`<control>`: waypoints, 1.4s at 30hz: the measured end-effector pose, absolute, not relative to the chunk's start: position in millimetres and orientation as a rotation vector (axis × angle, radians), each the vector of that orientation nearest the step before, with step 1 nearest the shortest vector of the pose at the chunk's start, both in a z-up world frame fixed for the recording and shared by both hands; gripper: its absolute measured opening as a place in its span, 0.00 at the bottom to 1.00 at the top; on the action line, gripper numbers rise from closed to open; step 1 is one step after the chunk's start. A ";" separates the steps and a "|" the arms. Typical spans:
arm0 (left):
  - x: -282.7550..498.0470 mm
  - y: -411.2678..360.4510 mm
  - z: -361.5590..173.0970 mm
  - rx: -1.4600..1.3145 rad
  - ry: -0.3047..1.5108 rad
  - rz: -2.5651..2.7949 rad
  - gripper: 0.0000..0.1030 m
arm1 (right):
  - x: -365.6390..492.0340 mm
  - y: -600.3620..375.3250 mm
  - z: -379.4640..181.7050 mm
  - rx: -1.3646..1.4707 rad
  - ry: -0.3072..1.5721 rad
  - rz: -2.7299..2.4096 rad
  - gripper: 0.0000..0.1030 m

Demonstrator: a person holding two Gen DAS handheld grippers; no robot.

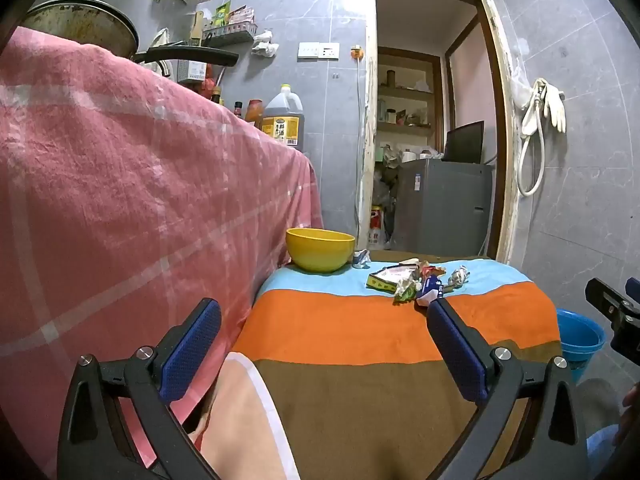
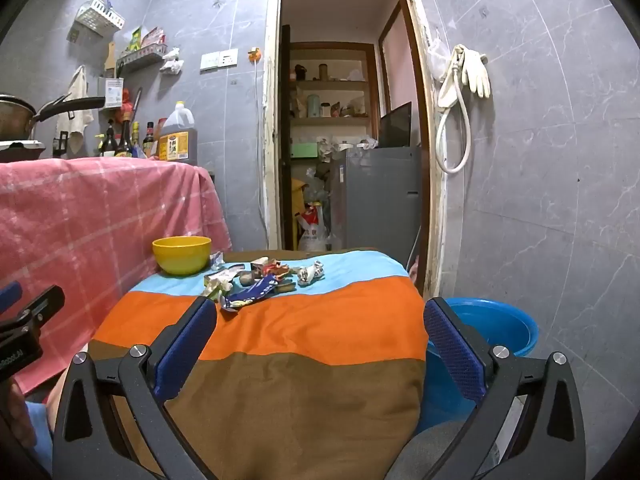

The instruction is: Collect trash

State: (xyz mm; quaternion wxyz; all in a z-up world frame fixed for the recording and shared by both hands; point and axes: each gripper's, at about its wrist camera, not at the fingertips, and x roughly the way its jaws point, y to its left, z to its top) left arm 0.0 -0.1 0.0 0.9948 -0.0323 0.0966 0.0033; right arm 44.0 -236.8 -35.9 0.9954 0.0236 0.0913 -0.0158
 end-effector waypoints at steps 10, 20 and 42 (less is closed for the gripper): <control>-0.4 -1.1 -0.3 -0.065 0.196 0.005 0.98 | 45.5 -234.8 -37.1 0.044 0.186 -0.032 1.00; 2.8 -2.7 -1.2 -0.067 0.202 0.005 0.98 | 46.2 -233.9 -37.5 0.046 0.186 -0.032 1.00; 3.5 -1.4 -0.8 -0.073 0.205 0.004 0.98 | 47.7 -232.9 -40.6 0.049 0.190 -0.033 1.00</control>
